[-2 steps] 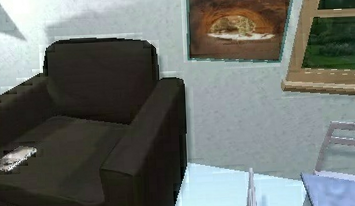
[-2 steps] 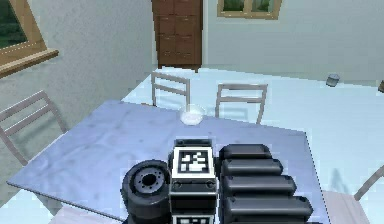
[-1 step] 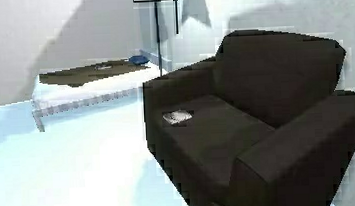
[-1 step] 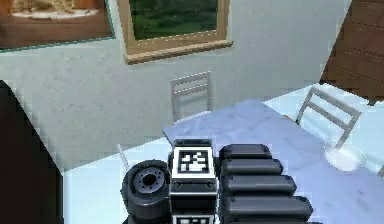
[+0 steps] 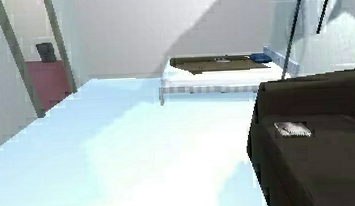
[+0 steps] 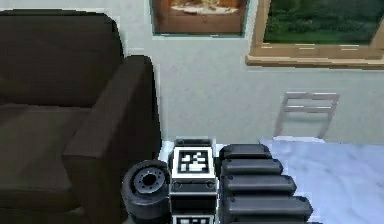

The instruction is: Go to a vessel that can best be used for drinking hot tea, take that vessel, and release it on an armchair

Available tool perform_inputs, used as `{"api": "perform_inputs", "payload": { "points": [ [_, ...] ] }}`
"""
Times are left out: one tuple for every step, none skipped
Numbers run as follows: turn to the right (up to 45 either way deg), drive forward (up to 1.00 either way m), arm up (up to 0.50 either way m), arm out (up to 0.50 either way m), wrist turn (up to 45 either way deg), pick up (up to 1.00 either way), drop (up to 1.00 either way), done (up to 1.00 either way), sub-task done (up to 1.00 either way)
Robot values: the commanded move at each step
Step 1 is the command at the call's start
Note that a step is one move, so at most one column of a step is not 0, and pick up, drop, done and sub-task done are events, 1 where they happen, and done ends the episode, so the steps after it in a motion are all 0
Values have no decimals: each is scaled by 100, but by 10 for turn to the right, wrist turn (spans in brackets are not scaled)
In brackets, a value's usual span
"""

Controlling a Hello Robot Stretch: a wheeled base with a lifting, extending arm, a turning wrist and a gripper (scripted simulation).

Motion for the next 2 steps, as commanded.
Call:
{"api": "perform_inputs", "payload": {
  "points": [
    [0,25,0,0,0,0,0,0,0],
    [60,0,0,0,0,0,0,0,0]
  ]
}}
